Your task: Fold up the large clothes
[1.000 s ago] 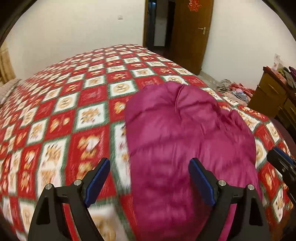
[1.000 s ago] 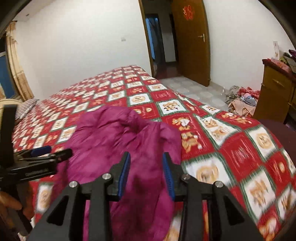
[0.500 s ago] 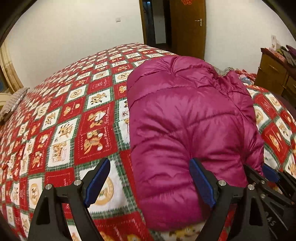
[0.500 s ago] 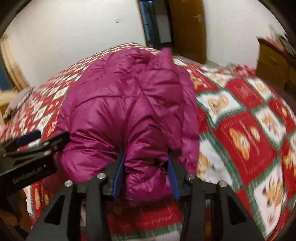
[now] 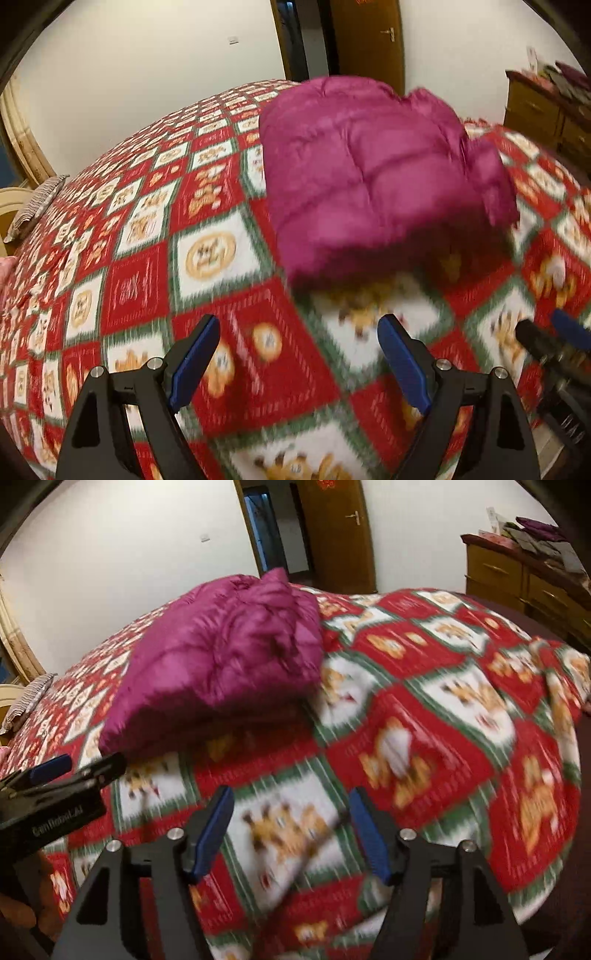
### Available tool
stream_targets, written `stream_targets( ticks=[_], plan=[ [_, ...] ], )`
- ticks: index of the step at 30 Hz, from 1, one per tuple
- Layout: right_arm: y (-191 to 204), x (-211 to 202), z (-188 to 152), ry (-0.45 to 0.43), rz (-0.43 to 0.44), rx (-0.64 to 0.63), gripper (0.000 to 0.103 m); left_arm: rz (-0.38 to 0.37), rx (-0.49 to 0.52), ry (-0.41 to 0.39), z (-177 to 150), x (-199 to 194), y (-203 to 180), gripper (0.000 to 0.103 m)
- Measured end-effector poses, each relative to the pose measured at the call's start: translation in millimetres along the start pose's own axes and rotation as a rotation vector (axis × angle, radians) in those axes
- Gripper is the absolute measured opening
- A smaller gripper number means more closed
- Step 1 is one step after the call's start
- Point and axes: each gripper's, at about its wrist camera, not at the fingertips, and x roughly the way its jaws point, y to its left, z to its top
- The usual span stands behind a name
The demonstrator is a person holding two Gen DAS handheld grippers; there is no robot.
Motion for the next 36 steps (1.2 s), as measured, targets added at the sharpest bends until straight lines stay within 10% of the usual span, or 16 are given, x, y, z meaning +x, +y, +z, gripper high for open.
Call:
stream_targets(
  ticks=[15,26,36],
  plan=[
    [3.3,3.4,-36.4,0.209,0.024,-0.031,0.076,-0.027,-0.013,0.108,-41.9,-14.5,9.9,0.088],
    [-6.8,-33.9,-59.7,0.189,0.08,-0.043,0.081,-0.051,0.019,0.193,-62.6,-41.8,-2.9,0.088],
    [-15.6,-90.7,-43.7,0.107,0.139,0.052,0.088,-0.018,0.042,-0.075,-55.5,-141.3,1.7,0.088]
  ],
)
